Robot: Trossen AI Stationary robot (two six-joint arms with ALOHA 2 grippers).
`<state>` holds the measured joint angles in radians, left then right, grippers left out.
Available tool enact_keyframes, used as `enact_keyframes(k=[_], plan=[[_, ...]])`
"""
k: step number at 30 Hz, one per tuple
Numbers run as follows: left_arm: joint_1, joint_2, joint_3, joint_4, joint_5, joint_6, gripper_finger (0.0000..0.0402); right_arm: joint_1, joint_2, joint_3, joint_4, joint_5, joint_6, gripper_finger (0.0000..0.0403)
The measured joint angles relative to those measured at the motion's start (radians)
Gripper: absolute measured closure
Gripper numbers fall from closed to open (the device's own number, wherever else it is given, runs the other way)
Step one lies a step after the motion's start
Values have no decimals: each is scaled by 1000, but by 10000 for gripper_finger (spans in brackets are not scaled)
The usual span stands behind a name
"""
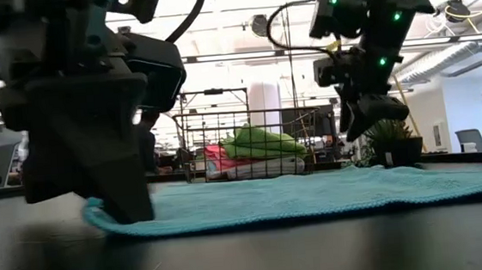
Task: Fold microfiber towels
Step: Fold the blue microfiber cloth
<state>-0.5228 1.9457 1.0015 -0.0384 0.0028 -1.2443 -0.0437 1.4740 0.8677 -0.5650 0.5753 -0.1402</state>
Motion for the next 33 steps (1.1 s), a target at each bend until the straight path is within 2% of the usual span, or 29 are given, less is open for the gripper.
enact_keyframes(k=[9, 14, 16, 22, 28, 30, 33], plan=[[1, -10, 0, 19, 15, -44, 396, -1, -134, 1, 40, -17, 31, 254], [12, -63, -4, -36, -20, -22, 396, -9, -162, 1, 45, -229, 126, 254], [13, -98, -5, -104, -47, -24, 396, -9, -161, 1, 31, -260, 163, 254], [14, -246, -4, -375, -102, -38, 391, -9, -161, 1, 37, -265, 181, 255], [18, -286, -3, -389, -78, 55, 377, -9, -161, 1, 45, -264, 195, 255], [18, -286, -2, -433, -126, 64, 378, -9, -161, 1, 44, -264, 220, 255], [44, -286, -2, -537, -285, 65, 387, -9, -161, 1, 44, -279, 267, 255]])
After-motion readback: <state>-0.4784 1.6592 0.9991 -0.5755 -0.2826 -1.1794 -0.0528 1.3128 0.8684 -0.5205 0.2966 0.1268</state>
